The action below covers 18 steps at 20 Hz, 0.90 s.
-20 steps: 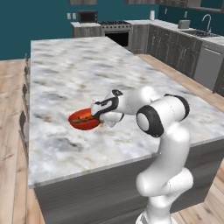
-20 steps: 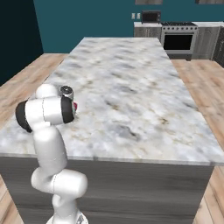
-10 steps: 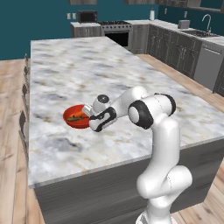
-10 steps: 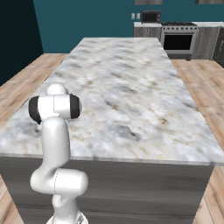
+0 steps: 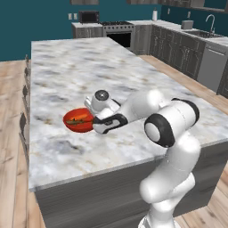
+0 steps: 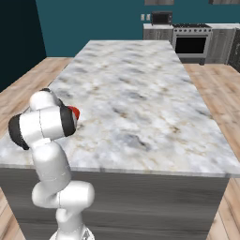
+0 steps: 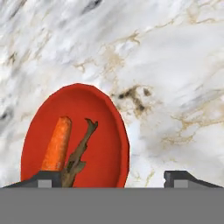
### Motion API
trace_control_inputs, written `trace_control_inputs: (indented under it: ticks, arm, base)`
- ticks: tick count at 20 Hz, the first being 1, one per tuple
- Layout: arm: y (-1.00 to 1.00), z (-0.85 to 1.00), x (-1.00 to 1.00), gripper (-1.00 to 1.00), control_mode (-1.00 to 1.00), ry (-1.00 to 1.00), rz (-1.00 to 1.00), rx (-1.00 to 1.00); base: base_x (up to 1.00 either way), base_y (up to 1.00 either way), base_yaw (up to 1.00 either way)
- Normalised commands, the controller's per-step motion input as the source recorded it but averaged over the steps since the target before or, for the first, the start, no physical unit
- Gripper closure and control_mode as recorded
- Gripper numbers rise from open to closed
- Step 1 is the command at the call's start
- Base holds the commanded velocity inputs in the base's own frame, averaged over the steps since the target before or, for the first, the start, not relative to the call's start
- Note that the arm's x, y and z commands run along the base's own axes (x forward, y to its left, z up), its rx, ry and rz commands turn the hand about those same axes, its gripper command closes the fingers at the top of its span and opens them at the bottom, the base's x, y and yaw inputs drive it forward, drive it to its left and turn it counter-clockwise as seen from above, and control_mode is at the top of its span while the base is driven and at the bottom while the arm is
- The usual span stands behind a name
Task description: The microwave is finished heating the fish and carrot. Take the bowl containing the food and place it on the dining counter.
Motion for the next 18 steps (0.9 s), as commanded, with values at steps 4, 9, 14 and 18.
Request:
trace_control_inputs:
  ticks: [4,9,14,18]
  arm:
    - [-0.39,1.00,-1.00,-1.00,-1.00,-0.02,-0.10,0.05]
    - [-0.35,1.00,-1.00,-1.00,-1.00,-0.07,0.00,0.00]
    - [-0.47,1.00,-1.00,-1.00,-1.00,-0.05,0.01,0.00]
    - [-0.57,0.40,-0.95,-1.00,-1.00,-0.37,-0.01,0.04]
  base:
    - [0.00,0.00,0.00]
    - [0.00,0.00,0.00]
    - [0.00,0.00,0.00]
    - [0.00,0.00,0.00]
